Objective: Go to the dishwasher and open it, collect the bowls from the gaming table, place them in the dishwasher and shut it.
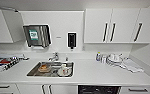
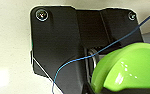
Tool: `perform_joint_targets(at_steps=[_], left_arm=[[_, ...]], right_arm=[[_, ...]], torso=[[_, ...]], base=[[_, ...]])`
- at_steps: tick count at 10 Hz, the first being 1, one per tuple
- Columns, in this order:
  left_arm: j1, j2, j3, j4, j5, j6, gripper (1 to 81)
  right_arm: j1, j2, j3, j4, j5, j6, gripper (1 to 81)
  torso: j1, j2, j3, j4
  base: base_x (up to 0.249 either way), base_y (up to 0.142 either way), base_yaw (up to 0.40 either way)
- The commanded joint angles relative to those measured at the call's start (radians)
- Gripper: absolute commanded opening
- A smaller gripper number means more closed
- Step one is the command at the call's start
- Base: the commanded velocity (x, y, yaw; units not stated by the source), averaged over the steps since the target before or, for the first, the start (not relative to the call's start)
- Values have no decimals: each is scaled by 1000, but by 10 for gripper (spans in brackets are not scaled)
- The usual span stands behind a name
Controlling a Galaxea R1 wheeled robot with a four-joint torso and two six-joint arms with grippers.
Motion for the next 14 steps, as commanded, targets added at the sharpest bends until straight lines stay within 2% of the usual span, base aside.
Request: perform_joint_targets(at_steps=[1, 3, 10, 12, 14], left_arm=[[-44, -7, 4, 11, 55, 6, 10], [-44, -7, 2, 11, 55, 6, 10], [-44, -10, 2, 5, 54, 4, 10], [-44, -10, 2, 2, 54, 2, 10], [-44, -8, 2, 2, 54, 4, 10]], right_arm=[[44, -20, 3, -7, -46, -2, 10], [45, -20, 3, -7, -46, -2, 10], [48, -19, 3, -7, -46, -4, 10], [48, -19, 3, -7, -46, -4, 10], [48, -19, 3, -7, -46, -4, 10]], torso=[[0, 0, 0, 0], [0, 0, 0, 0], [0, 0, 0, 0], [0, 0, 0, 0], [0, 0, 0, 0]], base=[[0, 0, 0], [0, 0, -90], [0, 0, -281], [75, -129, 0], [88, -39, 0]])
